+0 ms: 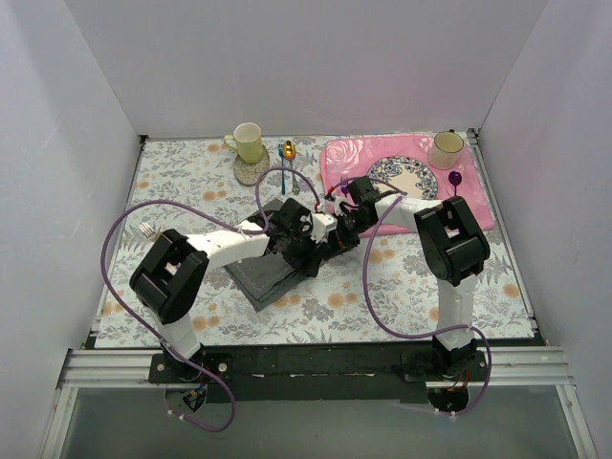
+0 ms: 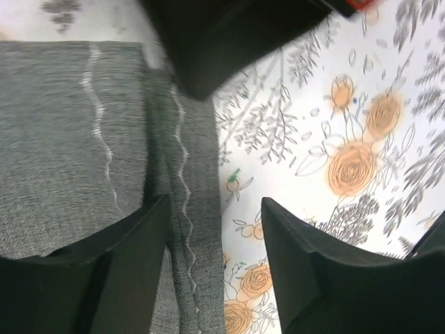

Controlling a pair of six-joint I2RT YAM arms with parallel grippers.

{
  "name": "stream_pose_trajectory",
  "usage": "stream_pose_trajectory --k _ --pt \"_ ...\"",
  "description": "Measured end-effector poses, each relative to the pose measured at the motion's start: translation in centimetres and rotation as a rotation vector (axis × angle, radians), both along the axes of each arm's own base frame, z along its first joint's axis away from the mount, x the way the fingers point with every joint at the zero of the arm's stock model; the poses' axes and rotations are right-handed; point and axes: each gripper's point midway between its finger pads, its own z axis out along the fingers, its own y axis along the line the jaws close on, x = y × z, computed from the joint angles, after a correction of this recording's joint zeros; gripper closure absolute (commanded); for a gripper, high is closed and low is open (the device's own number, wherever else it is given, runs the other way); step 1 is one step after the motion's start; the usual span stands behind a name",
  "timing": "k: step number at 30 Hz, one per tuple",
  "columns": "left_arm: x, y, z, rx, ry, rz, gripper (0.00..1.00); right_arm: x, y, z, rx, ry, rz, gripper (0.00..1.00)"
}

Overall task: Fold the napkin into a case and place the utensils inside
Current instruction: Fold the rectangle-folded napkin at the center of the board, then smooth out the square-folded napkin at the center of the board.

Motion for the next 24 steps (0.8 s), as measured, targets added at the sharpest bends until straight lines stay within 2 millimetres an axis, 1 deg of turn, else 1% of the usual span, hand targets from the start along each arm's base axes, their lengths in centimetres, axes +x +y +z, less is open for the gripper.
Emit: stream_pose_trajectory --k 1,3,5,8,10,11,12,14,15,17,20,24 --pt "-0.4 -0.1 -0.2 0.016 -0.008 -0.027 0.41 0.0 0.0 0.0 0.000 0.000 0.000 0.95" --pt "-0.8 0.1 -0.1 0.038 -0.024 -0.055 0.41 0.0 0.0 0.0 0.001 0.000 0.000 0.95" --pt "-0.7 0.6 0.6 0.050 -0.050 -0.064 0.40 0.0 0.0 0.0 0.001 0.000 0.001 0.93" --pt "-0.3 1.6 3.3 0.018 -0.109 -0.049 0.40 0.0 0.0 0.0 0.001 0.000 0.003 0.88" --pt "0.2 2.6 5.3 -0.010 -0.145 -0.026 0.42 0.0 0.0 0.1 0.001 -0.002 0.006 0.83" --pt "0.7 3.4 6.5 -0.026 -0.165 -0.006 0.44 0.0 0.0 0.2 0.000 -0.003 0.009 0.81" --pt "1.1 4.3 7.2 -0.031 -0.177 0.012 0.45 0.0 -0.1 0.3 -0.003 -0.005 0.014 0.76" --pt "1.7 5.9 7.7 -0.022 -0.190 0.037 0.47 0.1 -0.2 0.6 -0.008 -0.010 0.023 0.69" --pt "1.9 6.7 7.5 -0.010 -0.192 0.046 0.49 0.1 -0.3 0.8 -0.008 -0.014 0.026 0.63" --pt "1.2 8.1 6.3 0.028 -0.173 0.039 0.53 0.3 -0.6 1.4 -0.009 -0.022 0.029 0.58" --pt "-0.7 9.3 4.1 0.087 -0.126 0.003 0.55 0.8 -0.9 2.5 -0.004 -0.048 0.028 0.56" --pt "-2.5 10.2 2.0 0.151 -0.114 -0.046 0.53 2.0 -0.7 4.0 0.015 -0.087 0.015 0.54"
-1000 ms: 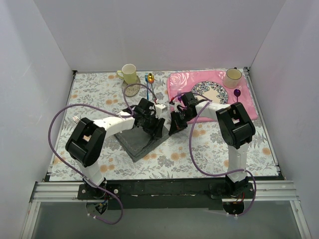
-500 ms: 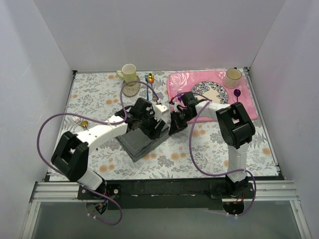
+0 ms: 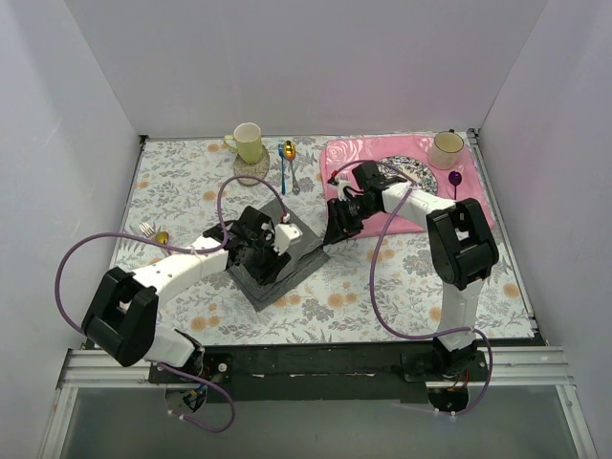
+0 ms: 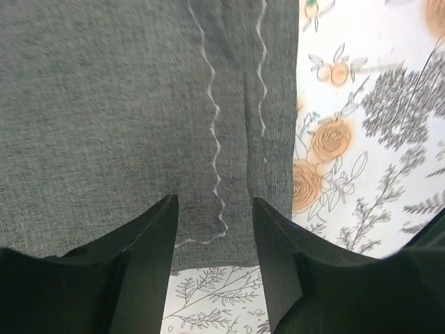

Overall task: Fold the napkin into a case and place the utensils inside
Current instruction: Smooth out the square-folded napkin at the center of the board.

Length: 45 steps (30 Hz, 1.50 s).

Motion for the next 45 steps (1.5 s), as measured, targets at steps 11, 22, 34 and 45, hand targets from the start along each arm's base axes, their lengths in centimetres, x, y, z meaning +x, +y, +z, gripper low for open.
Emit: stream_pose_trajectory --k 11,22,34,45 --pt "-1.2 -1.0 -0.8 0.071 -0.106 -0.080 0.49 1.5 1.6 0.3 0.021 0.007 -0.049 0.44" --pt "-0.9 -1.4 -1.3 0.102 -0.143 -0.104 0.48 1.9 2.1 -2.1 -0.004 0.049 -0.053 0.69" --pt "-1.9 -0.7 -3.6 0.174 -0.111 -0.130 0.53 1.8 2.3 -2.1 -0.004 0.050 -0.050 0.99" --pt "-2.1 -0.2 -3.4 0.190 -0.112 -0.128 0.66 1.5 2.5 -2.0 0.007 0.056 -0.040 0.99"
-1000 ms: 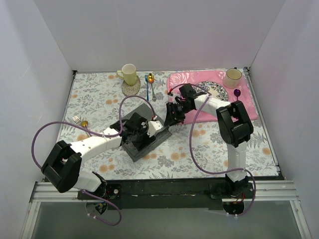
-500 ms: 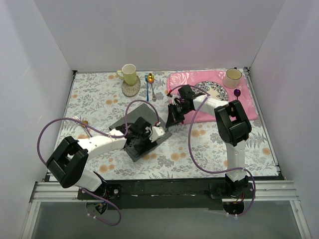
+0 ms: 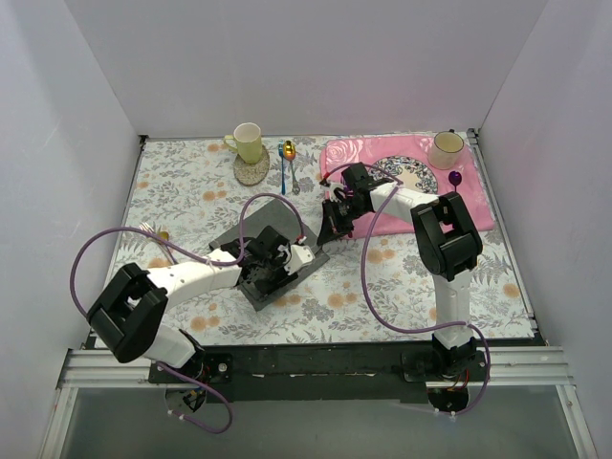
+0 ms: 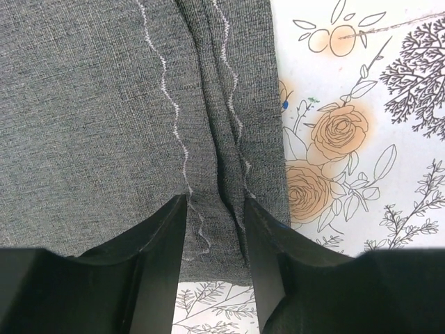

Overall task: Fold the napkin into a case and place the utensils inside
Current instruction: Smooth out the square-folded napkin at the center of the board.

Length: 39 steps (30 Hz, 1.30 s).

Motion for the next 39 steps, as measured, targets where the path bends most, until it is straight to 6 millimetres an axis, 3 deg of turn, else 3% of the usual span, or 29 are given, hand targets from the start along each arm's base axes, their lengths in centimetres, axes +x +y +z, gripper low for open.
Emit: stream_pose_trajectory --k 3,7,11,22,39 --pt "0.0 0.1 0.3 -0.002 -0.004 0.000 0.74 -0.1 0.1 0.0 0.002 0.001 0.005 0.99" --pt "-0.1 0.2 0.8 -0.007 -0.011 0.001 0.92 -0.3 0.3 0.1 0.007 0.003 0.011 0.99" --pt "-0.4 0.5 1.5 -0.007 -0.010 -0.002 1.00 -0.5 0.4 0.4 0.020 0.007 0.020 0.99" --pt "-1.7 0.6 3.7 -0.031 0.017 -0.045 1.00 -1.7 0.3 2.7 0.053 -0.005 0.051 0.99" --pt "-2.8 0.4 3.5 -0.044 0.069 -0.074 1.00 -3.2 -0.7 1.4 0.017 0.031 0.073 0.99"
